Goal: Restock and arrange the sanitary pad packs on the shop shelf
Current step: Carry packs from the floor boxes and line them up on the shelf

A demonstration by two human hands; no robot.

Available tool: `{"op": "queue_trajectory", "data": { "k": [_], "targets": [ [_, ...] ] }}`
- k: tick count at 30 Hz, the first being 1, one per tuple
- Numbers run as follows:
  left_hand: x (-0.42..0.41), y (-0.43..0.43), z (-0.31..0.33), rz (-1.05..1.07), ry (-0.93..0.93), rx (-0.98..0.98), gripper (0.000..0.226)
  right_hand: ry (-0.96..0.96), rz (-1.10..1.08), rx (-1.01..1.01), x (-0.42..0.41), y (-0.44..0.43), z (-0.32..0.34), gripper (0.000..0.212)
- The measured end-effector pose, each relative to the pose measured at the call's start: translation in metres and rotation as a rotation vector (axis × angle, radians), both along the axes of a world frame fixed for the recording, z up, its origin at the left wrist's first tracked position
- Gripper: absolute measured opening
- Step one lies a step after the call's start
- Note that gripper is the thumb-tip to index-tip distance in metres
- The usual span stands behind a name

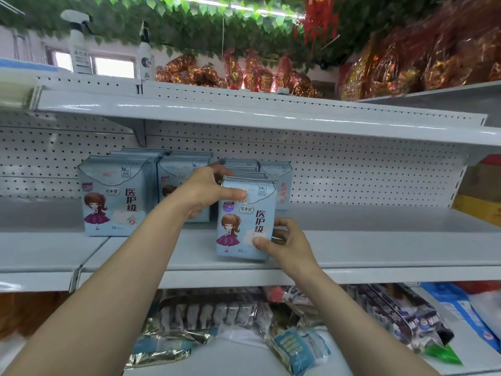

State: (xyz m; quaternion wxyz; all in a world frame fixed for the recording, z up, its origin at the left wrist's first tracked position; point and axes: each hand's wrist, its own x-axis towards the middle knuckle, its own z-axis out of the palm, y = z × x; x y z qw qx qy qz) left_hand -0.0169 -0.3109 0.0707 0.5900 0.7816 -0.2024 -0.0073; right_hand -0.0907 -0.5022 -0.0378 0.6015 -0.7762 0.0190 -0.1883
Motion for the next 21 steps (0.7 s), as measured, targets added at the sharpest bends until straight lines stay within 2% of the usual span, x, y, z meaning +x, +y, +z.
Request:
{"op": "queue_trajectory", "data": {
  "k": [7, 11, 17, 21],
  "targets": [
    [0.008, 0.002, -0.006, -0.006, 0.095, -0.066, 0.049, 0.012, -0.006, 0.008, 0.009, 0.000, 0.000, 0.049],
    [0.016, -0.002, -0.012, 0.014, 0.047, -0.113, 0.046, 0.008, -0.010, -0.019, 0.015, -0.002, 0.003, 0.049],
    [0.020, -0.001, -0.019, -0.010, 0.003, -0.047, 0.059, -0.006, -0.010, -0.071, 0.023, -0.005, -0.002, 0.048],
    [0.024, -0.001, -0.023, -0.014, -0.004, -0.029, 0.069, 0.004, 0.000, -0.155, 0.023, -0.005, -0.003, 0.058]
  ]
}}
